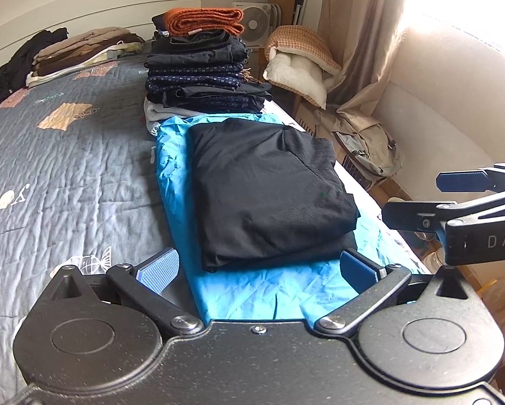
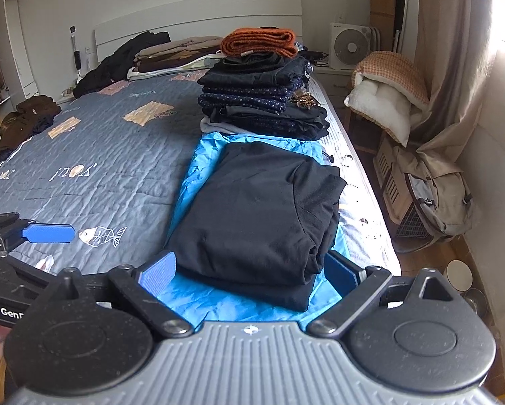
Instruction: Fold clothes
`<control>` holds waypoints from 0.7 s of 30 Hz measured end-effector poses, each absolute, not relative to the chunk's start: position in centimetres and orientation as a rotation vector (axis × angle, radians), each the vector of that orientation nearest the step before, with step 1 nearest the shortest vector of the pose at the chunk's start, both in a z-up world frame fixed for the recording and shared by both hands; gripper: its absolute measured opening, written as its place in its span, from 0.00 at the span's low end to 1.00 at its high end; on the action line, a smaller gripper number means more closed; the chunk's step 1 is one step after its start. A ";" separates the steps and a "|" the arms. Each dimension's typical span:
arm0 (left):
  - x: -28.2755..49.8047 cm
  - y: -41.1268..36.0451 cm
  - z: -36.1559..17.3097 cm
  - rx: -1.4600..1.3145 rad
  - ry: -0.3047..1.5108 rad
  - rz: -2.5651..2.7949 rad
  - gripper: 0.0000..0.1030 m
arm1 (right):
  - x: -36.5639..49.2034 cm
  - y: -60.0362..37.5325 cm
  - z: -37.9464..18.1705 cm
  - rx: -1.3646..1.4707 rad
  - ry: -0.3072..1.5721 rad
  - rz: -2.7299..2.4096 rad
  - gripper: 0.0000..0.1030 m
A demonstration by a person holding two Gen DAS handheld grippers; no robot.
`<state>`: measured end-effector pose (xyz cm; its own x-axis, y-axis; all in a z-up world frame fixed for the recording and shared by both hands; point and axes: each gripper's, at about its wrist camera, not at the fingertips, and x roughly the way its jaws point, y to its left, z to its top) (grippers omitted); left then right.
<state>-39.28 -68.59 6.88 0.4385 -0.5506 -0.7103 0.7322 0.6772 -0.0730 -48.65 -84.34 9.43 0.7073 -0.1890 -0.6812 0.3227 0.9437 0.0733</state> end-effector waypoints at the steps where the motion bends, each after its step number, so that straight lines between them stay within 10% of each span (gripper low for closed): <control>1: -39.3 -68.6 6.9 0.264 0.774 -0.806 1.00 | -48.7 -84.3 9.5 0.192 0.732 -0.284 0.92; 21: -39.9 -68.4 7.2 0.248 0.746 -0.816 1.00 | -49.7 -83.8 10.4 0.181 0.713 -0.270 0.92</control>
<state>-39.94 -68.44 7.15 0.4515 -0.5694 -0.6870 0.7356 0.6733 -0.0747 -49.74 -83.76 10.40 0.7237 -0.1817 -0.6657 0.3046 0.9498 0.0719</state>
